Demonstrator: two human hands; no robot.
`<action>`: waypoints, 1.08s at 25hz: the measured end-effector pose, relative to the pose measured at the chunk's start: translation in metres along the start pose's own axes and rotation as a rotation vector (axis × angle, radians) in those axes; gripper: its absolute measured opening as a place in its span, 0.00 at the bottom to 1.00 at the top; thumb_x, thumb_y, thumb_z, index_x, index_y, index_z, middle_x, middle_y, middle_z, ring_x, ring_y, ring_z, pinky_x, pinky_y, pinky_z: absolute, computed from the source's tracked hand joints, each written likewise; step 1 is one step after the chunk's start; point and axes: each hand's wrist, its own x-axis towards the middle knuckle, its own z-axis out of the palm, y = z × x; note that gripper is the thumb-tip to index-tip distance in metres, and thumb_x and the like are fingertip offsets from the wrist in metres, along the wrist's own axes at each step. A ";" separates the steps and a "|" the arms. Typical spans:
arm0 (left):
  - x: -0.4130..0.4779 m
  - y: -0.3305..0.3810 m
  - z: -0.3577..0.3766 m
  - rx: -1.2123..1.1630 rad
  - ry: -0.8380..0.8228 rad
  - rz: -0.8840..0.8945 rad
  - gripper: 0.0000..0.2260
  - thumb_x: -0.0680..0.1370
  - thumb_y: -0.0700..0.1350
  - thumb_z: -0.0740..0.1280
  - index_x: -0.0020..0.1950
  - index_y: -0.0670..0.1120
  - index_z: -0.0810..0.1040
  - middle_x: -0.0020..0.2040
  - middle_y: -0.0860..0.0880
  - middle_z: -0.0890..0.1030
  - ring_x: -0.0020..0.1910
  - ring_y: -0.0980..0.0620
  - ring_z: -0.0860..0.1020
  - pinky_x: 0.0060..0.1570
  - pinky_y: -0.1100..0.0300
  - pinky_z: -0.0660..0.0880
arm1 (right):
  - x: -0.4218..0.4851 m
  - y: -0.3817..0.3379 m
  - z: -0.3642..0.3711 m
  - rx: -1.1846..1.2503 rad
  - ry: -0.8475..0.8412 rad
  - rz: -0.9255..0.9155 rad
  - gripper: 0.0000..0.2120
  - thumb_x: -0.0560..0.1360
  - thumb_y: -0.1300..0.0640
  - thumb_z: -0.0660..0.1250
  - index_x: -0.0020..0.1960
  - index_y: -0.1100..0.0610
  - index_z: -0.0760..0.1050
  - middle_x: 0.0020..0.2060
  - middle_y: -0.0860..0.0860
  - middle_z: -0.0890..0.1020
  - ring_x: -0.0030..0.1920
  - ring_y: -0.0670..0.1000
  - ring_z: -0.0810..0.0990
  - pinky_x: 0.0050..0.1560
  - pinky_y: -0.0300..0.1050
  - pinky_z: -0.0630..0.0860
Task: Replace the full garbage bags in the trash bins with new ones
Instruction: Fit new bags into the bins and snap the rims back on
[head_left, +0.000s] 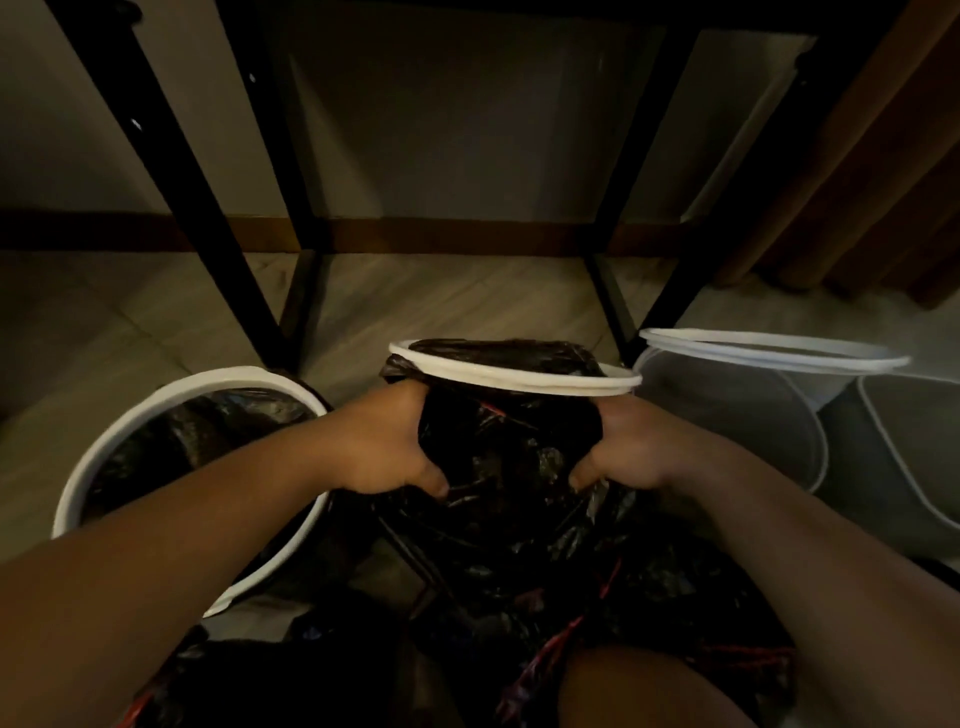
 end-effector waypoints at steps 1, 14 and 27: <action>0.009 -0.005 0.005 0.013 0.023 -0.012 0.43 0.64 0.49 0.84 0.74 0.54 0.67 0.64 0.54 0.78 0.61 0.52 0.79 0.62 0.57 0.78 | 0.009 -0.002 0.007 0.008 0.021 0.027 0.48 0.63 0.54 0.84 0.79 0.51 0.66 0.68 0.50 0.75 0.65 0.52 0.76 0.66 0.47 0.76; 0.109 -0.015 0.076 0.383 -0.182 -0.116 0.19 0.83 0.43 0.66 0.74 0.44 0.73 0.70 0.43 0.78 0.67 0.44 0.78 0.59 0.56 0.73 | 0.149 -0.003 0.095 -0.407 -0.164 0.064 0.21 0.78 0.56 0.71 0.69 0.61 0.77 0.64 0.59 0.80 0.66 0.62 0.79 0.56 0.50 0.74; 0.134 -0.010 0.112 0.563 -0.299 -0.204 0.19 0.81 0.41 0.70 0.72 0.41 0.76 0.70 0.39 0.78 0.68 0.42 0.78 0.64 0.53 0.76 | 0.093 0.002 0.070 -0.466 -0.031 -0.172 0.16 0.75 0.56 0.68 0.63 0.48 0.81 0.57 0.51 0.82 0.54 0.54 0.80 0.56 0.50 0.80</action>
